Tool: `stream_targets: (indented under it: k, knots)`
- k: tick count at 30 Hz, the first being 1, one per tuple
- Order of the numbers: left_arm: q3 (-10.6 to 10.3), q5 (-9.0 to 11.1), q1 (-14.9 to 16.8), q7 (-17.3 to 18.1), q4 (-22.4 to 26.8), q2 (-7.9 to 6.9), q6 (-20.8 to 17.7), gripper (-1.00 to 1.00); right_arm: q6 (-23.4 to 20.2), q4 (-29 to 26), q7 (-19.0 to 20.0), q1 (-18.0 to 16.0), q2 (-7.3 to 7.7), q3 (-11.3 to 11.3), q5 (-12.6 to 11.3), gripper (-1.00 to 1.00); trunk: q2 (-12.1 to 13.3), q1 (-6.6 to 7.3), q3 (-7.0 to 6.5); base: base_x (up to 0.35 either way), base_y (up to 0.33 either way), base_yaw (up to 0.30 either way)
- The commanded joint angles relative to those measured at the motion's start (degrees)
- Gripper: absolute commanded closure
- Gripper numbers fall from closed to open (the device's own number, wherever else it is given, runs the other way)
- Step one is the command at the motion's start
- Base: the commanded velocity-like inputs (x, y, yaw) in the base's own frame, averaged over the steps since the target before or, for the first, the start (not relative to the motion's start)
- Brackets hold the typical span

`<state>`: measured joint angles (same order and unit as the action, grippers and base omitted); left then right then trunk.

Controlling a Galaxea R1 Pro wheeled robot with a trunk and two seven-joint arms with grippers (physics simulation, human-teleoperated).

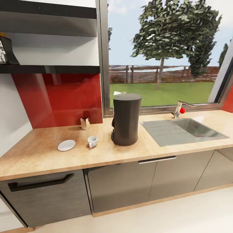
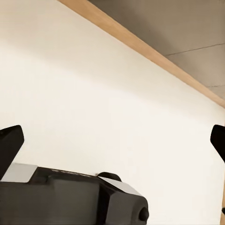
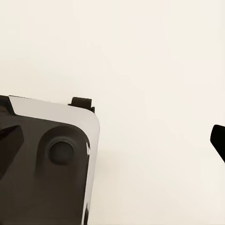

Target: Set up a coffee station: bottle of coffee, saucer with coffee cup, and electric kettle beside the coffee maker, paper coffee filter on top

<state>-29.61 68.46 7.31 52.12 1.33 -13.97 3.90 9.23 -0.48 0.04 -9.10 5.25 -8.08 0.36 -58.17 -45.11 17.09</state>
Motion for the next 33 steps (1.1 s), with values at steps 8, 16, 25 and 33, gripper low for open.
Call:
stream_targets:
  k: [8, 16, 25, 33]
  knots:
    - [-0.45, 0.27, 0.03, -2.01, -0.01, 0.08, 0.4, -1.0, 0.17, -1.4, -0.1, -0.04, 0.03, -0.27, 0.06, -1.0, -0.04, 0.0, 0.07, 0.0, 0.0, 0.0]
    - [-0.38, 0.27, 0.01, -2.18, -0.01, 0.08, 0.4, -1.0, 0.25, -1.77, -0.13, -0.04, 0.03, -0.27, 0.07, -1.0, -0.04, 0.0, 0.07, 0.0, 0.0, 0.0]
    - [-0.37, 0.27, 0.01, -2.19, -0.01, 0.08, 0.4, -1.0, 0.26, -1.8, -0.16, -0.04, 0.03, -0.27, 0.08, -1.0, -0.04, 0.0, 0.07, 0.0, 0.0, 0.0]
    - [-0.36, 0.27, 0.04, -2.19, -0.01, 0.08, 0.34, -1.0, 0.26, -1.8, -0.21, -0.04, 0.03, -0.29, 0.08, -1.0, -0.04, 0.0, 0.07, 0.0, 0.0, 0.088]
